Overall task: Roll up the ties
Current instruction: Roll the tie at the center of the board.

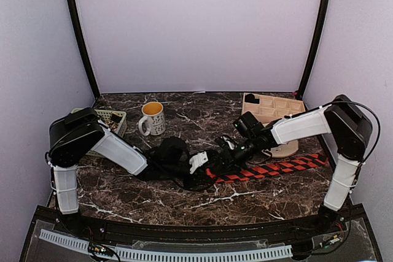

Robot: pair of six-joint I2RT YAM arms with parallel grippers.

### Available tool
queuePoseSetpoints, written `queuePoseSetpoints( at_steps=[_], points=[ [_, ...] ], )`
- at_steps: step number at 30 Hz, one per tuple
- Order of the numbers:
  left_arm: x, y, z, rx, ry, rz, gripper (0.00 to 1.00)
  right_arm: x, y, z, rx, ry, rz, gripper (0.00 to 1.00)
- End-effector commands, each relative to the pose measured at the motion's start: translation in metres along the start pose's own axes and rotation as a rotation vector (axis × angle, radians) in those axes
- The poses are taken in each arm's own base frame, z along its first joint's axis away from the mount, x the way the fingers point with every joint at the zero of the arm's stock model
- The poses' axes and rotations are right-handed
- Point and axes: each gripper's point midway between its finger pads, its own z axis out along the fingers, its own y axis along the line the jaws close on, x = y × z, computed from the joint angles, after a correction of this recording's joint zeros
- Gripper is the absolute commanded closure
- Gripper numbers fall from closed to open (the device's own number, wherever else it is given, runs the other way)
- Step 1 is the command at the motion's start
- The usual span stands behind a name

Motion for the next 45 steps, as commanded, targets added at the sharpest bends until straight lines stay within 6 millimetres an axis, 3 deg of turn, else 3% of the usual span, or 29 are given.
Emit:
queuePoseSetpoints(
  at_steps=[1, 3, 4, 9, 19, 22, 26, 32, 38, 40, 45],
  points=[
    [0.094, -0.013, -0.004, 0.020, 0.313, -0.103, 0.78, -0.007, 0.002, 0.007, 0.002, -0.008, -0.017, 0.85],
    [0.094, -0.013, -0.004, 0.025, 0.314, -0.104, 0.76, -0.007, 0.002, 0.008, 0.002, -0.004, -0.015, 0.98],
    [0.094, -0.012, -0.004, 0.023, 0.315, -0.108, 0.75, -0.006, 0.001, 0.009, 0.003, -0.002, -0.015, 1.00],
    [0.083, -0.005, -0.006, -0.008, 0.295, -0.113, 0.66, 0.001, -0.008, 0.009, 0.025, 0.001, -0.006, 1.00],
    [0.016, 0.006, -0.030, -0.081, 0.114, -0.036, 0.31, 0.005, -0.017, 0.008, 0.058, -0.013, 0.011, 1.00],
    [0.012, 0.002, -0.038, -0.082, 0.068, -0.024, 0.17, 0.005, -0.020, 0.009, 0.065, -0.015, 0.016, 1.00],
    [0.013, 0.000, -0.036, -0.086, 0.038, -0.005, 0.13, 0.005, -0.022, 0.009, 0.073, -0.016, 0.023, 1.00],
    [-0.006, 0.000, -0.012, -0.039, -0.022, 0.017, 0.14, 0.007, -0.030, 0.010, 0.097, -0.012, 0.038, 1.00],
    [-0.006, -0.007, 0.011, 0.010, -0.032, 0.031, 0.22, 0.009, -0.040, 0.007, 0.135, -0.009, 0.053, 1.00],
    [-0.004, -0.006, 0.014, 0.009, -0.026, 0.028, 0.29, 0.010, -0.046, 0.006, 0.159, -0.006, 0.058, 1.00],
    [0.000, -0.005, 0.010, -0.007, -0.016, 0.027, 0.60, 0.017, -0.062, 0.010, 0.209, 0.018, 0.070, 1.00]
  ],
)
